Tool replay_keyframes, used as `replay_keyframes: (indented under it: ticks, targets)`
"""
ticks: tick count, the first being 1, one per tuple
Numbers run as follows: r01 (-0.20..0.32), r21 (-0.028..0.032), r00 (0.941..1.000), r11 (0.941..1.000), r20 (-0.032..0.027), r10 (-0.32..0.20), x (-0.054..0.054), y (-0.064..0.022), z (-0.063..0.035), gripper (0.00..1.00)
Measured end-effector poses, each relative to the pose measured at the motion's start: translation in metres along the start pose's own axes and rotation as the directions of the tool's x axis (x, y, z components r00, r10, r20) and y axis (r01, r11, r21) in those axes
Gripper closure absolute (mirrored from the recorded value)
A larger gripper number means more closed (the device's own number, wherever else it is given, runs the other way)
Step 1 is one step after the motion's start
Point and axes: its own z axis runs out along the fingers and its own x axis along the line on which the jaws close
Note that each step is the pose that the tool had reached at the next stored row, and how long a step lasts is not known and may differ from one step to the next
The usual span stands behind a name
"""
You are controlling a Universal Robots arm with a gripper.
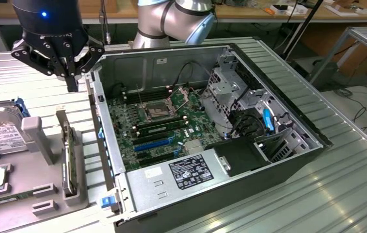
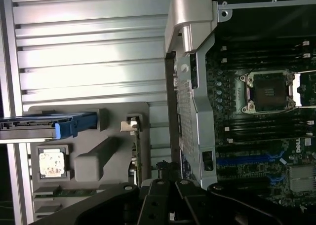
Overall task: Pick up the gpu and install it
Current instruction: 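Reach for the gpu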
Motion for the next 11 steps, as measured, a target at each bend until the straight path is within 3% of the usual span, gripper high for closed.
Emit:
replay_keyframes:
  ticks: [11]
  targets:
    - [0.000, 0.0000, 1.0000, 1.0000, 0.0000, 0.000, 0.014, -0.0015, -0.0002, 0.89]
